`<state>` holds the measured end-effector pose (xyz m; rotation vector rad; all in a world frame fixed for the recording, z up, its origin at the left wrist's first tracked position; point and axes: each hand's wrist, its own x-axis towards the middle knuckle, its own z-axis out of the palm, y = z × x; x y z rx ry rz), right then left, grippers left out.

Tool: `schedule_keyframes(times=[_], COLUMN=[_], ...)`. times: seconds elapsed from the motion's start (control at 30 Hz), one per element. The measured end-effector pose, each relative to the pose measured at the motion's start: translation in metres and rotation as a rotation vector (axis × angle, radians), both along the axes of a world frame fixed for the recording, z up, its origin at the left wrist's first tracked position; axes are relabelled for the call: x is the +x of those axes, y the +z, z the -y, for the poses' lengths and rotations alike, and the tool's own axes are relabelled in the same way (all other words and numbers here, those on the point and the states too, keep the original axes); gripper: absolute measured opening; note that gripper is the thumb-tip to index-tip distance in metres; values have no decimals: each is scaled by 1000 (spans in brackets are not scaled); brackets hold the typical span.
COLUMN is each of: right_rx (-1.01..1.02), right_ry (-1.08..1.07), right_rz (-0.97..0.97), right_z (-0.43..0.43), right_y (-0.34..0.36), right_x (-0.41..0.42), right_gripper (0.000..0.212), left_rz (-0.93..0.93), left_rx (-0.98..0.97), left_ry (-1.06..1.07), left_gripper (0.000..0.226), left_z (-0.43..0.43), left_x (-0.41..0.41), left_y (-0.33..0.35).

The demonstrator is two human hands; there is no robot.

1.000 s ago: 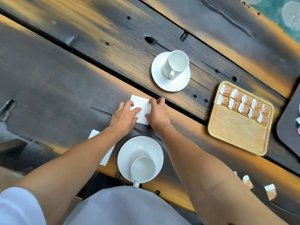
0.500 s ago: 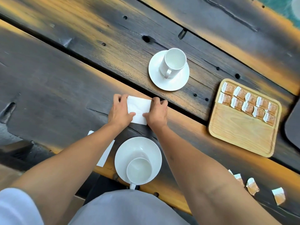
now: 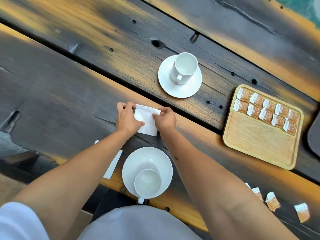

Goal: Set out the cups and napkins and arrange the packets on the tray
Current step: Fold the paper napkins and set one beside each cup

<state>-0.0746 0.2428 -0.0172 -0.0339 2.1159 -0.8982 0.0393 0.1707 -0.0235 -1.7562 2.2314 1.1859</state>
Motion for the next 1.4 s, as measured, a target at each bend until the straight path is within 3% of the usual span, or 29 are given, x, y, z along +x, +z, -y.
schedule_keyframes(times=[0.07, 0.13, 0.27, 0.4, 0.53, 0.67, 1.0, 1.13, 1.4], right_rx=[-46, -136, -294, -318, -339, -367, -259, -220, -150], right_ry=[-30, -78, -137, -185, -305, -375, -411, -456, -480], right_rz=[80, 208, 449, 523, 521, 491, 377, 332, 285], right_z=[-1, -5, -16, -28, -45, -67, -119, -128, -122], right_y=[2, 7, 22, 30, 42, 55, 55, 48, 27], right_x=[-2, -7, -25, -43, -64, -88, -158, -176, -195], right_gripper=[9, 20, 15, 11, 13, 14, 15, 17, 17], left_rz=[-44, -106, -190, -329, -391, -354, -387, -368, -296], left_rx=[16, 48, 176, 382, 679, 818, 778, 807, 853], left_ry=[34, 78, 65, 177, 197, 143, 150, 228, 331], left_gripper=[73, 73, 50, 32, 31, 31, 31, 14, 43], left_z=[0, 2, 8, 11, 3, -12, -51, -57, -59], left_x=[1, 2, 3, -6, -32, -67, -159, -181, -194], left_y=[-1, 0, 6, 19, 33, 43, 50, 41, 19])
